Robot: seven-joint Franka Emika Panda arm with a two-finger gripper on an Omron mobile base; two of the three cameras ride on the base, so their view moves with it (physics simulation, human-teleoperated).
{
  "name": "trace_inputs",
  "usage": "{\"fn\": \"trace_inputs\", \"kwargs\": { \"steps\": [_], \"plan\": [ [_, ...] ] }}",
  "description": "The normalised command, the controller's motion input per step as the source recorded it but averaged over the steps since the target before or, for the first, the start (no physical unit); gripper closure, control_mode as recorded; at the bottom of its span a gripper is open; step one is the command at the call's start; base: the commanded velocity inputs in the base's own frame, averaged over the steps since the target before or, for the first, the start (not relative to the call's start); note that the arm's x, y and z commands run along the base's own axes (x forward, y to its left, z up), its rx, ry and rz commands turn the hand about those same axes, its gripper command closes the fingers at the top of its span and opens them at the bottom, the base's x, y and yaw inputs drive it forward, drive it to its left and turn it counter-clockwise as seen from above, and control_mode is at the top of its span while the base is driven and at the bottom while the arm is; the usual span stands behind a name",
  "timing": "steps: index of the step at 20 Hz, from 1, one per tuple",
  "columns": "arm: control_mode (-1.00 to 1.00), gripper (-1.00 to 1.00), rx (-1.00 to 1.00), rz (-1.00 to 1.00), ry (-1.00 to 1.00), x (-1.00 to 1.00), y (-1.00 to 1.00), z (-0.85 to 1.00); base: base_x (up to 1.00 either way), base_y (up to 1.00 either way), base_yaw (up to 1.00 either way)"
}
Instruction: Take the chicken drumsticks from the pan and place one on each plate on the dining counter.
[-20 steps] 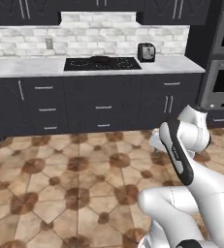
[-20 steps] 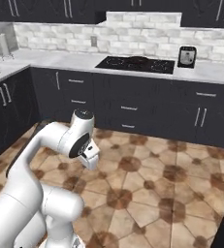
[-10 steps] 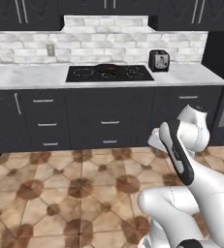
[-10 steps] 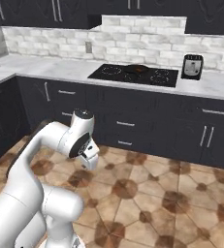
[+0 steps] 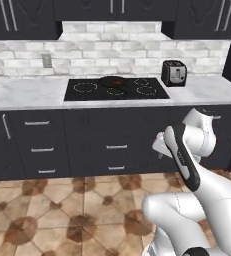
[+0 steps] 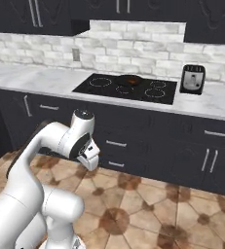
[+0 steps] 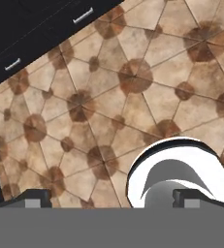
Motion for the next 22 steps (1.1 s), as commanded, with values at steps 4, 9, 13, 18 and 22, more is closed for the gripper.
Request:
{"fn": "trace_inputs", "kwargs": {
  "steps": [4,9,13,18,22],
  "plan": [
    [1.00,-1.00,0.00,0.00,0.00,0.00,0.00,0.00,1.00,0.00,0.00],
    [1.00,-1.00,0.00,0.00,0.00,0.00,0.00,0.00,1.00,0.00,0.00],
    [1.00,-1.00,0.00,0.00,0.00,0.00,0.00,0.00,1.00,0.00,0.00],
    [1.00,-1.00,0.00,0.00,0.00,0.00,0.00,0.00,1.00,0.00,0.00],
    [1.00,-1.00,0.00,0.00,0.00,0.00,0.00,0.00,0.99,0.03,0.00]
  ]
}}
